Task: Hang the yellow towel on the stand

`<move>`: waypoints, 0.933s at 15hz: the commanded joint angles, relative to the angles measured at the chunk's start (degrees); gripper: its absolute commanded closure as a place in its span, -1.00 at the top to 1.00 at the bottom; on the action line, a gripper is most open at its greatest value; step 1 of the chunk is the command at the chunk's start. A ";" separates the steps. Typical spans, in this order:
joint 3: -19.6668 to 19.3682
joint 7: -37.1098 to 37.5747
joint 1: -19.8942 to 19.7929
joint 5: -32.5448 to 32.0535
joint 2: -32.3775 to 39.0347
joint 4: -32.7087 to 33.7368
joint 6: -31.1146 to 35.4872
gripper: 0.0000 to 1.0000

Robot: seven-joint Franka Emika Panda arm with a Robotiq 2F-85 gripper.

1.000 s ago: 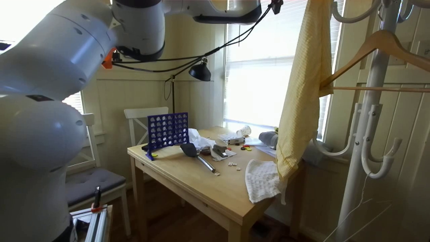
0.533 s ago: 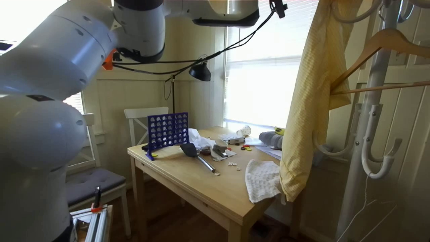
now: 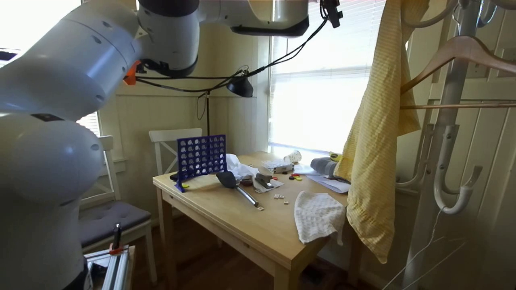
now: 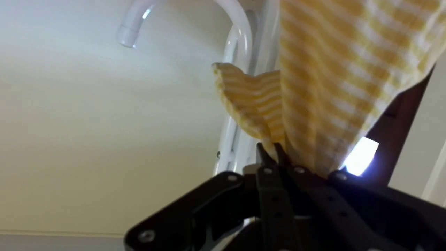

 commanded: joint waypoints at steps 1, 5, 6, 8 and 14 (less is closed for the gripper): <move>1.69 0.08 -3.52 0.59 0.39 2.68 11.33 -0.99; 3.72 3.86 -7.14 2.86 0.00 2.39 24.88 -0.99; 4.99 4.51 -8.17 4.51 -0.28 2.22 26.62 -0.99; 7.53 4.19 -9.78 8.12 -0.73 1.65 28.30 -0.99; 2.07 6.42 -7.82 5.40 1.32 4.91 9.48 -0.99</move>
